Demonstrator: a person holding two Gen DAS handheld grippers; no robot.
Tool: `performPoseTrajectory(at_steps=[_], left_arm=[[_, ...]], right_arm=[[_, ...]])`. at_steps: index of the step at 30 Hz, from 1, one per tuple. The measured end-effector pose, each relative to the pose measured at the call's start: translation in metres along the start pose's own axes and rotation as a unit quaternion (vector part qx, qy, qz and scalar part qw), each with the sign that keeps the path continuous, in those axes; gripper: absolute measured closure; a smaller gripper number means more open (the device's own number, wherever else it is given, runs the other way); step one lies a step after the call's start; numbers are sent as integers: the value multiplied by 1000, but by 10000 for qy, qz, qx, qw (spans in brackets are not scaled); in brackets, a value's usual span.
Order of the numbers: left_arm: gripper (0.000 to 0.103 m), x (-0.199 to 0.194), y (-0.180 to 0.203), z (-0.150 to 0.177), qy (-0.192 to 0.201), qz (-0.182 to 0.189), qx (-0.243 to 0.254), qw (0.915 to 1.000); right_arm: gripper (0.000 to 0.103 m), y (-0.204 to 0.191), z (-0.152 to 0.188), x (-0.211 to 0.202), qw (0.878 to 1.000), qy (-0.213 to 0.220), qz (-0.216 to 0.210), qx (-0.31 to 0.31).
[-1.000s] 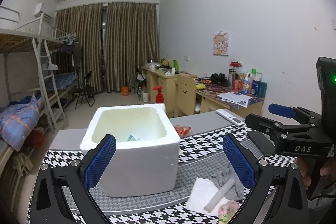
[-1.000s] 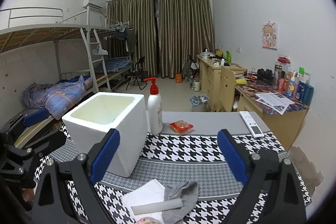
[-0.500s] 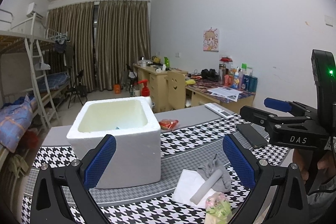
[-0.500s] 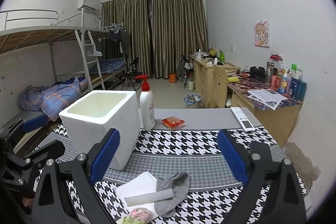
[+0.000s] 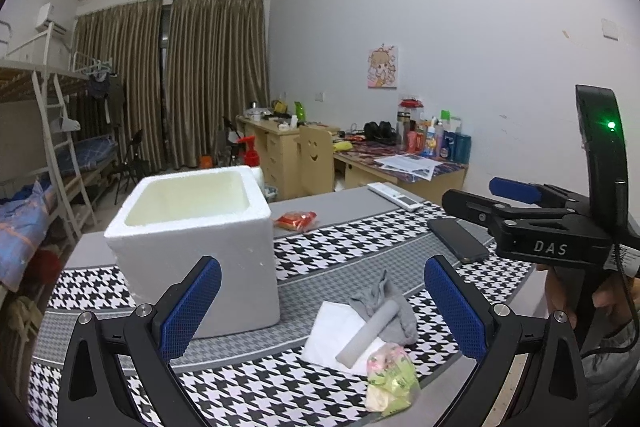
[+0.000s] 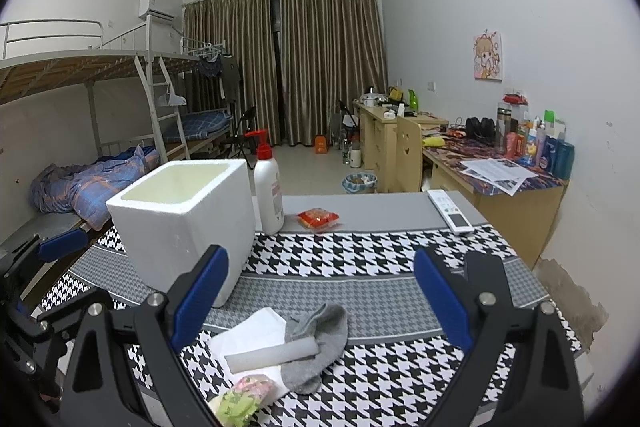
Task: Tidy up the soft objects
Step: 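Reach the left gripper to the green snack packet and grasp it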
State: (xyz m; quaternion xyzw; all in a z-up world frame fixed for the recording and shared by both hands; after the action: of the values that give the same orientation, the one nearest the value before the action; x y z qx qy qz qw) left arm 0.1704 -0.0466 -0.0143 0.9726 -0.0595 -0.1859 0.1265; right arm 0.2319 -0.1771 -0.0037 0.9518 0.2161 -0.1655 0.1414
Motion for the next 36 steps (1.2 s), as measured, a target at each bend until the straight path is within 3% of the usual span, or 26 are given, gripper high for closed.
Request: performPoseTrajectory(at_steps=[36], left_arm=[[1, 41, 18, 105, -1178, 24, 50, 9930]], right_arm=[[7, 14, 68, 22, 9960, -846, 60, 275]])
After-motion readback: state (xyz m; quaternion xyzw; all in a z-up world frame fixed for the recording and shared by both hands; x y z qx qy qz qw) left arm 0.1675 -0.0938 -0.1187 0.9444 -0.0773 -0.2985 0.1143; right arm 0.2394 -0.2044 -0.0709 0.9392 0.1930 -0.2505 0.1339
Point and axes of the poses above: each gripper's, at about its wrist camera, not at the fingertips, and x roughly the way its jaws point, y to its right, z to its underside, the point moved 9 cm from there along x, roughly the way its jaws point, and after that the axes turned 15 degrees about -x, right-handed, at the moved point
